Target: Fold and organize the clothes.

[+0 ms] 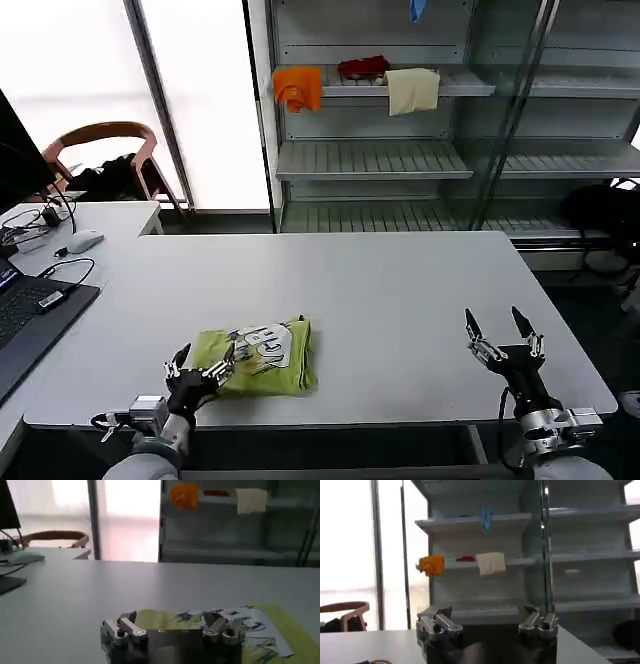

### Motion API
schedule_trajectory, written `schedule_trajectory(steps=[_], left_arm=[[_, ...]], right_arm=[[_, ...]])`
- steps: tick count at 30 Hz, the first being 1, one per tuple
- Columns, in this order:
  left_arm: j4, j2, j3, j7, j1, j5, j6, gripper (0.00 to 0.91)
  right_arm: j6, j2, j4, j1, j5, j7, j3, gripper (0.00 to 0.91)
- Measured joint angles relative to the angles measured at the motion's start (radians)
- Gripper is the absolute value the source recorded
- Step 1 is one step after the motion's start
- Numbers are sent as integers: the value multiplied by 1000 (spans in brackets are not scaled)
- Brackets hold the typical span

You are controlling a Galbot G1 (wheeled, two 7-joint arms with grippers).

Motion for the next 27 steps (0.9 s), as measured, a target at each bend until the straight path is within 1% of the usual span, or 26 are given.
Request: schedule_trajectory(steps=[13,14,15,16,17,18,19,20,21,23,27], left_arm=[[84,-11,-76,56,-1,-134,10,907],[87,-13,-77,60,0,-139,10,826],[89,-14,-78,64,1,-142,8,766],[91,-16,-78,69,1,-146,7,625],[92,-19,-78,73,1,-149,5,423],[94,-20,-78,77,1,-152,3,292],[97,-22,-77,82,1,-154,-1,181],[100,-24,-76,87,1,-155,-3,30],[103,-25,-75,91,0,-156,-6,10],[110,-28,-73,99,-1,-156,-13,0],[122,-32,-64,115,-1,-148,-30,0]], right_arm=[[3,1,-3,1,0,-1,0,907],[3,1,-3,2,0,-1,-1,907],[3,2,-3,2,-1,-1,-1,907],[3,2,-3,2,-1,-1,-2,907],[3,2,-3,2,-1,-1,-2,907],[3,2,-3,1,-1,-1,-2,907],[3,2,-3,1,-1,-1,-2,907],[3,2,-3,0,-1,-1,-1,907],[3,2,-3,-1,-1,-2,-1,907],[4,2,-3,-2,-1,-2,1,907],[6,2,-2,-4,-1,-2,1,907]])
